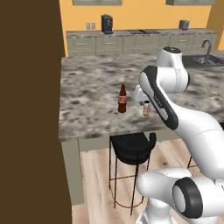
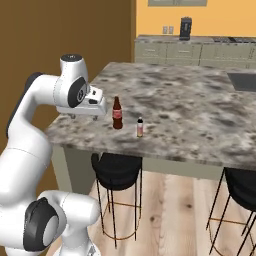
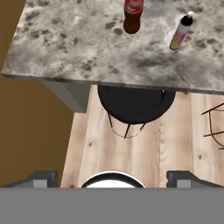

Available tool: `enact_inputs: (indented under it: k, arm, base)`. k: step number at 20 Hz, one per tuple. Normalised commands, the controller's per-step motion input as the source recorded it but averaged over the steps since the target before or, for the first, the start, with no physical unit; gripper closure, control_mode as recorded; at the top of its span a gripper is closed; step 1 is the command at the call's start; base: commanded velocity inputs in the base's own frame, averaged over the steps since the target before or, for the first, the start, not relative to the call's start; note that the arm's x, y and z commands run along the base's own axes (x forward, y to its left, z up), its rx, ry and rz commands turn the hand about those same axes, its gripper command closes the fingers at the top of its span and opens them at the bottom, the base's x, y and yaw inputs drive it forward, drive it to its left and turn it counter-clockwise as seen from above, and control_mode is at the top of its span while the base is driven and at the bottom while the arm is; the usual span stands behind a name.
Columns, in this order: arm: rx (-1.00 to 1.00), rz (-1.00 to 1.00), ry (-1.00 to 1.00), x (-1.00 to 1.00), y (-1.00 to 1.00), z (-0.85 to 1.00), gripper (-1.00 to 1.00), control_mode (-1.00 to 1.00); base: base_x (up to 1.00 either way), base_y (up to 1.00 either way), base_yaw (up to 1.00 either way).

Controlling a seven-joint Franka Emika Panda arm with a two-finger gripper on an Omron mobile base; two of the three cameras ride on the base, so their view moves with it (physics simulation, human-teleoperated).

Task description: Place the large bottle from the dining counter next to the other large bottle outside the sink, and place the small bottle from the dining counter next to the other small bottle inside the sink.

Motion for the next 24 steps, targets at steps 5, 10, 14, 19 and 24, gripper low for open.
enact_inputs:
  k: [5,10,14,19,24]
  arm:
    - [0.00,0.00,0.00,0.00,0.00,0.00,-1.00,1.00]
    - [0.00,0.00,0.00,0.00,0.00,0.00,-1.00,1.00]
    - [0.00,0.00,0.00,0.00,0.00,0.00,-1.00,1.00]
    - [0.00,0.00,0.00,0.00,0.00,0.00,-1.00,1.00]
    - [0.00,0.00,0.00,0.00,0.00,0.00,-1.00,1.00]
  base:
    - [0.47,0.00,0.00]
    - [0.42,0.00,0.00]
    - [0.38,0.00,0.00]
    - [0.38,0.00,0.00]
    - [0.34,0.00,0.00]
